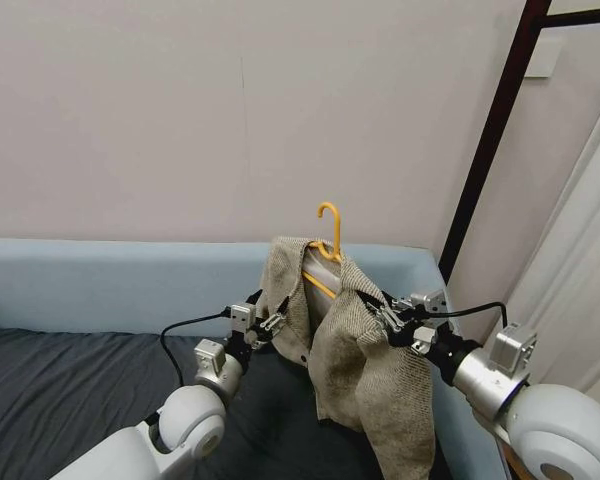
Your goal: Pick up the clothes from the sofa and hang them on the clothes hanger.
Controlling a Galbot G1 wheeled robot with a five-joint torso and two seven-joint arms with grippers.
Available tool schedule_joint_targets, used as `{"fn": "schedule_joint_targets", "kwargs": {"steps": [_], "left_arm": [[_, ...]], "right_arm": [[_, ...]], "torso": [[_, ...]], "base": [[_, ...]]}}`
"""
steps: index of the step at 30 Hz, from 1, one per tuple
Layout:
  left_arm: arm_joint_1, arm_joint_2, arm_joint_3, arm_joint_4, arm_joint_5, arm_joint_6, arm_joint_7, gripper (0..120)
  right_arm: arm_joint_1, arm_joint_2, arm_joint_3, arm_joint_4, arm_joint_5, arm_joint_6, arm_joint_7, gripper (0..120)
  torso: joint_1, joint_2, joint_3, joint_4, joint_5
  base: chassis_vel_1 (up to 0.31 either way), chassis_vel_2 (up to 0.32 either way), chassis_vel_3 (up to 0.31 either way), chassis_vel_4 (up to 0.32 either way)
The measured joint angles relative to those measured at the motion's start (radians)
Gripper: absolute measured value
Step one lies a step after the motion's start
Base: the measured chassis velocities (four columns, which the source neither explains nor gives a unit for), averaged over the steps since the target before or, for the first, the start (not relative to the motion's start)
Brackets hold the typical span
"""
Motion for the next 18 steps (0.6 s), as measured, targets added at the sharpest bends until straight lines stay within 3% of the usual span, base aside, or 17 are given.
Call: {"fn": "schedule_joint_targets", "kwargs": {"steps": [3,8,14,18], "left_arm": [[-0.010,0.010,0.017,0.007,0.003,-0.005,0.027,89],[-0.035,0.004,0.033,0.043,0.007,-0.006,0.038,100],[-0.060,-0.010,0.061,0.074,0.004,-0.006,0.048,95],[-0.066,-0.020,0.075,0.086,0.003,-0.017,0.054,79]], "right_arm": [[-0.001,-0.002,0.000,-0.002,0.003,-0.003,0.000,8],[0.000,0.000,0.000,0.004,0.010,-0.006,-0.001,8],[0.009,0.001,-0.004,0.004,0.016,-0.007,0.000,8],[0.008,0.002,-0.005,0.000,0.018,-0.008,0.001,8]], "torso": [[0.000,0.000,0.000,0.0001,0.0000],[0.000,0.000,0.000,0.0000,0.0000],[0.000,0.000,0.000,0.0000,0.0000],[0.000,0.000,0.000,-0.0001,0.0000]], "base": [[0.000,0.000,0.000,0.000],[0.000,0.000,0.000,0.000],[0.000,0.000,0.000,0.000],[0.000,0.000,0.000,0.000]]}}
